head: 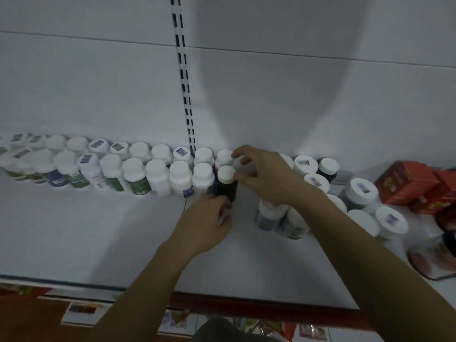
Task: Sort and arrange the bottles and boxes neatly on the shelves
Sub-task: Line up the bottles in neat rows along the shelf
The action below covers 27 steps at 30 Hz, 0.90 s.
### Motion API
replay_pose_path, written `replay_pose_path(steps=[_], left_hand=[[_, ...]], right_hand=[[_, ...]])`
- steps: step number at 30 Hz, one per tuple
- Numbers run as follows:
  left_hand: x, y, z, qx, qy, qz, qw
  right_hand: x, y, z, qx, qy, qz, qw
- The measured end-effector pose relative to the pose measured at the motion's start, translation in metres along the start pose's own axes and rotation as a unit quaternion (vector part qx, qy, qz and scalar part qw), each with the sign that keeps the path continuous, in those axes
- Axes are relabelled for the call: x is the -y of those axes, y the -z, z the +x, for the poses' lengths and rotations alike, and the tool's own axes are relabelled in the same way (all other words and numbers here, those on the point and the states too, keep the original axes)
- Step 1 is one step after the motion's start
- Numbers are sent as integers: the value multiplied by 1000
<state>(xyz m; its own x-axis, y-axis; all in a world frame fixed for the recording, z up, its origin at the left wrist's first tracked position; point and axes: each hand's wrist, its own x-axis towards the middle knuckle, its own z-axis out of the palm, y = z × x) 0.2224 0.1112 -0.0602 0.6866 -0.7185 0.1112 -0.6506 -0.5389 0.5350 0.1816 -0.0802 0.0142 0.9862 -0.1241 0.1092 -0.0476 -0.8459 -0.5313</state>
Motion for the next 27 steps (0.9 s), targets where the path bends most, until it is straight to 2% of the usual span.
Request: replay_pose_path(steps=[3, 7, 8, 10, 12, 13, 18, 21, 23, 27], left_hand=[[-1, -2, 7, 21, -11, 19, 1000], [-20, -6, 16, 56, -38, 10, 998], [-27, -7, 19, 60, -47, 3, 997], [-39, -11, 25, 63, -60, 2, 996], [-49, -17, 29, 75, -63, -1, 995], [-53, -20, 30, 85, -63, -6, 994], [-67, -35, 33, 93, -65, -62, 992], [-74, -42, 35, 104, -67, -82, 989], [-75, -45, 36, 112, -68, -69, 989], [-61, -41, 32, 108, -54, -19, 992]], right_hand=[[-28, 29, -14, -69, -28, -19, 997], [-81, 75, -39, -160, -110, -132, 972], [-94, 84, -45, -150, -140, -158, 966], [-108, 93, -54, -57, -187, -177, 965], [-107, 91, -60, 47, -201, -163, 965], [-106, 87, -62, 61, -202, -162, 964], [-110, 89, -66, -71, -187, -199, 959], [-94, 101, -70, -205, -120, -195, 952], [-75, 105, -65, -263, -57, -161, 950], [-39, 90, -42, -213, 20, -69, 974]])
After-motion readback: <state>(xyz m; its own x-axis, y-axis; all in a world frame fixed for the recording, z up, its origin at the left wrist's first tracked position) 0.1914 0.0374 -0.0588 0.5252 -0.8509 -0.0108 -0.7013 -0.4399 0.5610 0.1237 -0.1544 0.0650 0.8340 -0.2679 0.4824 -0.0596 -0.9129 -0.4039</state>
